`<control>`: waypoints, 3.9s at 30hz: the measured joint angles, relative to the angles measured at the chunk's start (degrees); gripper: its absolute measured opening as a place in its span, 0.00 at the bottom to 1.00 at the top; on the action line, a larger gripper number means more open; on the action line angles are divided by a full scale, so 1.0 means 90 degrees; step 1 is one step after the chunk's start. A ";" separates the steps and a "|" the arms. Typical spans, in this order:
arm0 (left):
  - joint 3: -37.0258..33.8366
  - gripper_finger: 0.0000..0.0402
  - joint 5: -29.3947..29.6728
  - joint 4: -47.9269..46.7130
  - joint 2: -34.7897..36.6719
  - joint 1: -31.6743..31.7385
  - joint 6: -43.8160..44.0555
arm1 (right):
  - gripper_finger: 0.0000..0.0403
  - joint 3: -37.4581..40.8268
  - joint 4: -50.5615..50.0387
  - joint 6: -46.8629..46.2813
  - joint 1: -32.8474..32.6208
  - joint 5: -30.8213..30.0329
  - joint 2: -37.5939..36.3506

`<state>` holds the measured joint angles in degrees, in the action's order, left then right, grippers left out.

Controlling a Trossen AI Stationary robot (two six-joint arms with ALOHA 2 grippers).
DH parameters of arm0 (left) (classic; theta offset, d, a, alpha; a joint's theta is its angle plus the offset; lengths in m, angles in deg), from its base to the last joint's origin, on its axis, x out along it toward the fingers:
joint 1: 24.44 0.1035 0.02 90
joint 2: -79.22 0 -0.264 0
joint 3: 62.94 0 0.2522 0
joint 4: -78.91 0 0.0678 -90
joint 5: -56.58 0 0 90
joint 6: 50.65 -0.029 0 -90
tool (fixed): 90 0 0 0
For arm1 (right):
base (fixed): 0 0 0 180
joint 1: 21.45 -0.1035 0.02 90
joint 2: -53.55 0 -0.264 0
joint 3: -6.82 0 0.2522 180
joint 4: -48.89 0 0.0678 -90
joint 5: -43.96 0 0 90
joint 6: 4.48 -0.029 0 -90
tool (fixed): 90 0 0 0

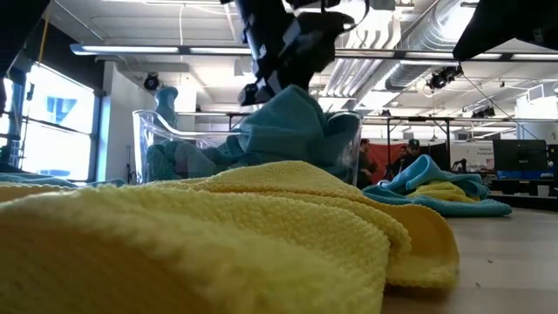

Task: Sort microfiber towel by color & place in baskets
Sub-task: Put the blue microfiber cloth into the bottom transparent bin, then put the yellow microfiber cloth into the top transparent bin

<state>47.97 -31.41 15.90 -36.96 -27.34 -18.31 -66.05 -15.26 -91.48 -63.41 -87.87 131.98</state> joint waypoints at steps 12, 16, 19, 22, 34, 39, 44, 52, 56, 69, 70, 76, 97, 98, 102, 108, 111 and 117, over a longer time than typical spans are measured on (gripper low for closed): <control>0.0002 0.00 0.0017 0.0626 -0.0598 0.0063 0.0847 | 0.00 -0.0002 -0.0110 0.0000 0.0000 0.0027 0.0000; 0.0002 0.02 0.0016 0.0659 -0.0808 0.0063 0.1116 | 0.00 -0.0002 -0.0111 0.0000 -0.0002 0.0041 0.0000; 0.0002 0.06 0.0013 0.0666 -0.0957 0.0063 0.1171 | 0.00 -0.0002 -0.0103 0.0000 -0.0002 0.0044 0.0000; 0.0005 0.11 -0.0037 0.0677 -0.1010 0.0054 0.1137 | 0.00 -0.0002 -0.0090 0.0000 -0.0002 0.0100 0.0000; 0.0002 0.28 -0.0006 0.0616 -0.0942 0.0049 0.1225 | 0.00 -0.0002 -0.0090 0.0000 -0.0005 0.0335 0.0000; 0.0002 0.28 0.0018 0.0492 -0.0607 0.0022 0.1229 | 0.00 -0.0002 -0.0097 0.0004 -0.0005 0.0336 0.0000; 0.0002 0.28 0.0169 0.0367 -0.0209 0.0012 0.1232 | 0.00 -0.0002 -0.0116 0.0051 -0.0005 0.0335 -0.0002; 0.0002 0.28 0.0183 -0.0041 0.0373 0.0012 0.1170 | 0.00 -0.0002 -0.0134 0.0062 -0.0005 0.0336 0.0000; 0.0002 0.28 0.0179 -0.0346 0.0692 -0.0084 0.0508 | 0.00 -0.0002 -0.0119 0.0078 0.0014 0.0308 0.0000; -0.1425 0.28 0.0031 0.0434 0.1916 -0.0671 -0.1273 | 0.04 -0.0002 -0.0085 -0.0089 0.0714 0.0265 -0.0001; -0.1647 0.28 0.0062 0.0593 0.2099 -0.0672 -0.1275 | 0.06 -0.0002 -0.0085 -0.0121 0.0786 0.0271 0.0000; -0.2923 0.27 0.0627 0.0776 0.3411 -0.0672 -0.1289 | 0.18 -0.0002 -0.0093 -0.0159 0.1316 0.0195 0.0000; -0.5384 0.27 0.0844 0.0835 0.7232 -0.0201 -0.1457 | 0.41 -0.0002 -0.1983 0.0233 0.5590 0.2083 0.0052; -0.5384 0.27 0.0843 0.0839 0.7276 -0.0186 -0.1458 | 0.41 0.0005 -0.1999 0.0322 0.5782 0.2153 0.0077; -0.5385 0.27 0.0842 0.0845 0.7391 -0.0140 -0.1522 | 0.41 0.0598 -0.1047 0.0945 0.6522 0.2853 0.0070; -0.5384 0.27 0.0844 0.0847 0.7402 -0.0082 -0.1442 | 0.41 0.1836 0.0528 0.0992 0.7126 0.3629 0.0066; -0.5384 0.27 0.0870 0.0845 0.7400 -0.0082 -0.1315 | 0.41 0.2271 0.1071 0.1065 0.7308 0.3870 0.0066; -0.5387 0.27 0.1085 0.0849 0.7400 -0.0076 -0.1268 | 0.41 0.2882 0.1699 0.1148 0.7507 0.3871 0.0042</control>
<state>-0.51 -21.64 23.54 29.64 -28.02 -29.72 -40.11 0.03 -81.15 4.15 -53.03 132.36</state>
